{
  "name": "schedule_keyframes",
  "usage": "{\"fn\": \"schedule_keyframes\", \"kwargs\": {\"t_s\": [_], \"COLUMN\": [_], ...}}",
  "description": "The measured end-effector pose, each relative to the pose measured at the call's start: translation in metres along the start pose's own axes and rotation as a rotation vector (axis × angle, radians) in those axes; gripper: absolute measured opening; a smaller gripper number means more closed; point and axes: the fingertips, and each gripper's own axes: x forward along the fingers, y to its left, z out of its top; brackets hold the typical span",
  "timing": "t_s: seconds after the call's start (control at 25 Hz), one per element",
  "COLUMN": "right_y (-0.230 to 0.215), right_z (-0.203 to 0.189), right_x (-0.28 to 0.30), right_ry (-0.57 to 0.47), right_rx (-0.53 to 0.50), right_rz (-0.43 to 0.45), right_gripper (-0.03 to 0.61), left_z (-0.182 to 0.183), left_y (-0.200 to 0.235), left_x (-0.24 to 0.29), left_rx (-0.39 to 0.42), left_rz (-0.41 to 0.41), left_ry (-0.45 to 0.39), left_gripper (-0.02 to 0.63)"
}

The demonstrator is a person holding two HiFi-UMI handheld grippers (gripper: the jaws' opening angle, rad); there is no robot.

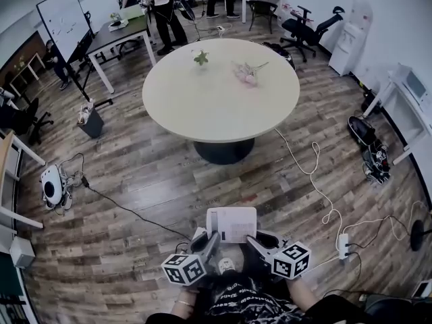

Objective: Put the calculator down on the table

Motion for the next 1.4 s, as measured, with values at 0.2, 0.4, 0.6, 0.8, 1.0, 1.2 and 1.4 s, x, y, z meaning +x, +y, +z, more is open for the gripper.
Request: {"fn": "schedule_keyframes", "kwargs": {"t_s": [0.2,0.4,0.6,0.8,1.0,1.2,1.4], "right_y": [-0.025,-0.058,-0.099,-0.143,-0.181,-0.204,-0.213], "right_z": [0.022,0.069,0.127,0.171,0.192,0.198,0.198], "right_x": [0.03,0.067,0.098,0.113,0.118,0.12,0.123], "right_ry": [0.038,0.08,0.102,0.141,0.148,0.164,0.172], "right_rx": [-0.015,-0.069,-0.118,-0.199,-0.184,-0.181,-0.155], "right_rz": [0.046,0.106,0.173,0.191,0.206,0.206,0.214], "right_gripper": [0.114,0.114,0.114,0.115,0.115,0.115,0.115], "left_z": [0.02,0.065,0.111,0.14,0.15,0.151,0.151], "left_y": [0.018,0.031,0.036,0.031,0.029,0.027,0.029], "left_x": [0.027,0.066,0.117,0.167,0.208,0.23,0.239], "left_rx": [-0.013,-0.005,-0.011,-0.026,-0.036,-0.046,-0.046], "left_rz": [0.049,0.102,0.15,0.196,0.209,0.235,0.247], "left_ry": [-0.026,-0.065,-0.118,-0.148,-0.159,-0.152,-0.138], "left_gripper": [0.107,0.109,0.11,0.112,0.112,0.114,0.114]}}
